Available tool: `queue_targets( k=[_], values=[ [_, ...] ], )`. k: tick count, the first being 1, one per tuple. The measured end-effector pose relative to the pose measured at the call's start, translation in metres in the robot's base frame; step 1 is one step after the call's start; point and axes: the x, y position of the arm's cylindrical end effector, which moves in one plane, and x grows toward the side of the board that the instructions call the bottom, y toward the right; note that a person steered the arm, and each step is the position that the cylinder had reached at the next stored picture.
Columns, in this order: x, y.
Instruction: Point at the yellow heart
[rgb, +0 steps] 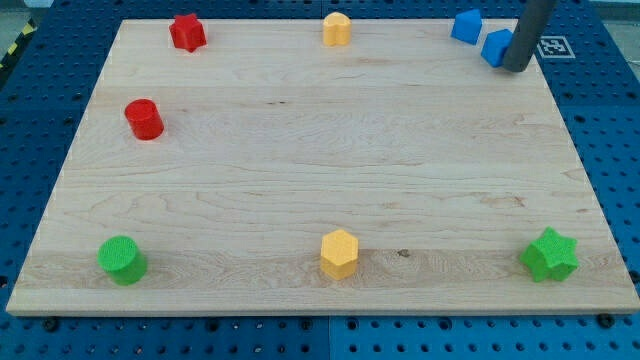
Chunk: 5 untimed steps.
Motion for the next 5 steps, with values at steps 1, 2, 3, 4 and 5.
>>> queue_targets(
  k=[1,2,3,4,5],
  values=[
    [0.009,-0.028],
    [0.028,-0.114],
    [0.029,-0.19],
    [0.018,-0.255],
    [-0.017,-0.284]
  ],
)
